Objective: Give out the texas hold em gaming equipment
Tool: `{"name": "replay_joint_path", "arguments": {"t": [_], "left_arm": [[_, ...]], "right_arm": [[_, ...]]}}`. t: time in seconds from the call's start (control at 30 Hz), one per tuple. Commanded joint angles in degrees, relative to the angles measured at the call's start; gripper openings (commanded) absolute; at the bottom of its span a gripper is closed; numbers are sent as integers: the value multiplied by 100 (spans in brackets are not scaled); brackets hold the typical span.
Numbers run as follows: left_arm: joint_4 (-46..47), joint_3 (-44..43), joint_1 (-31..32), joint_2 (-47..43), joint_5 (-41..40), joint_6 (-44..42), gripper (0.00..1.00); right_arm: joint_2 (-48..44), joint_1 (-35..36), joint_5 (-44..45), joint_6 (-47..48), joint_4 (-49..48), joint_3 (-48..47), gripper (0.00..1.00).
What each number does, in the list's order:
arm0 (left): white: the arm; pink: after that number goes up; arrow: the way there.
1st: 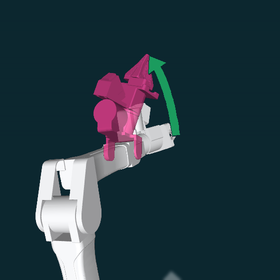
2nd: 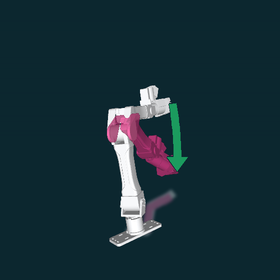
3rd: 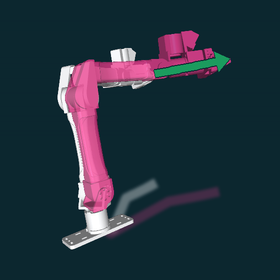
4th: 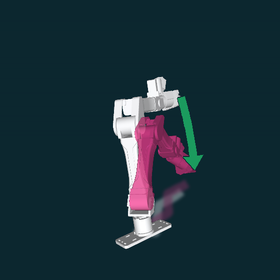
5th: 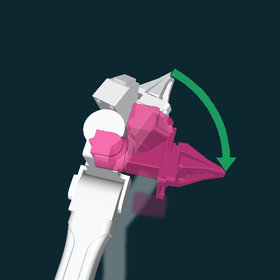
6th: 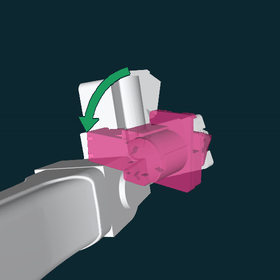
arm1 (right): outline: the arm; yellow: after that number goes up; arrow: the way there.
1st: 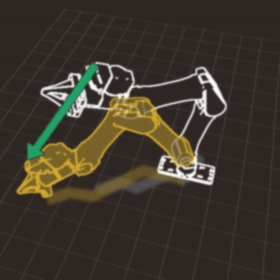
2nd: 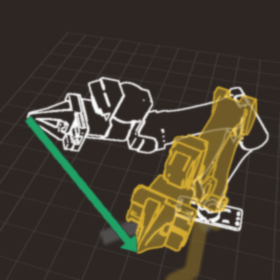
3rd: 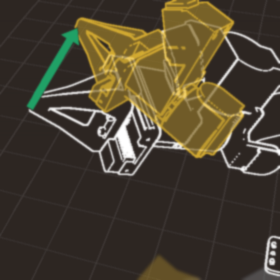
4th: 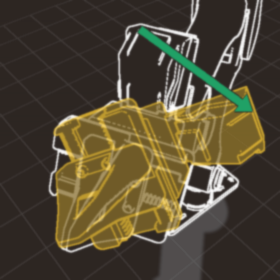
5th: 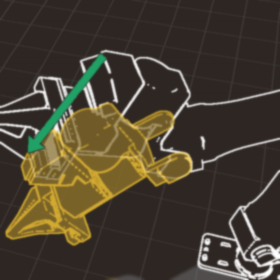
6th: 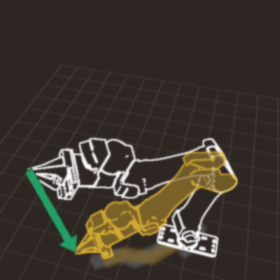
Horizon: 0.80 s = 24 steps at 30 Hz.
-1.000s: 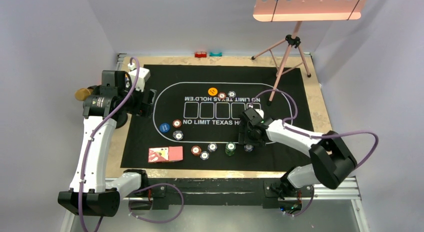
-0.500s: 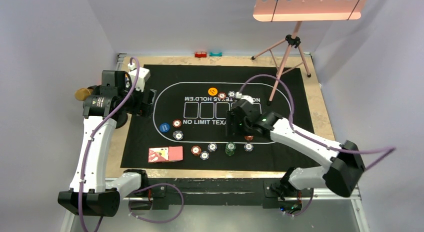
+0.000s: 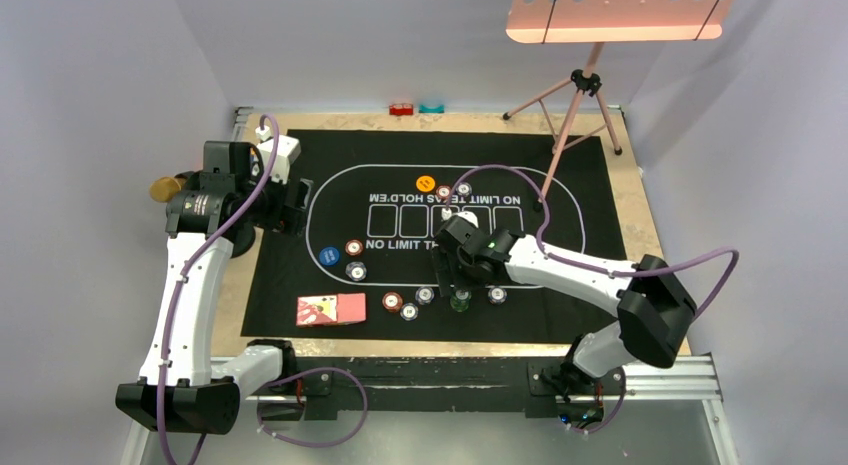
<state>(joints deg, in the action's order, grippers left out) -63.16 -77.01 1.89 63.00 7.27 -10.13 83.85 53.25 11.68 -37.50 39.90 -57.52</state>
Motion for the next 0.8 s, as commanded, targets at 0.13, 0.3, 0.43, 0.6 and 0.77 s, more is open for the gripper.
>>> {"name": "replay_joint_path", "arguments": {"t": [0.13, 0.3, 0.43, 0.6, 0.77], "left_arm": [[22, -190, -48, -40, 16, -20, 100], [24, -196, -45, -29, 20, -19, 100], [25, -209, -47, -27, 19, -17, 100], [31, -204, -47, -18, 11, -27, 100], [23, -200, -45, -30, -11, -34, 100]], "right_arm": [[201, 79, 35, 131, 2, -146, 77], [244, 107, 31, 146, 3, -106, 71], [331, 106, 8, 154, 16, -99, 68], [430, 106, -66, 198, -25, -67, 65], [439, 106, -86, 201, -51, -63, 61]]}}
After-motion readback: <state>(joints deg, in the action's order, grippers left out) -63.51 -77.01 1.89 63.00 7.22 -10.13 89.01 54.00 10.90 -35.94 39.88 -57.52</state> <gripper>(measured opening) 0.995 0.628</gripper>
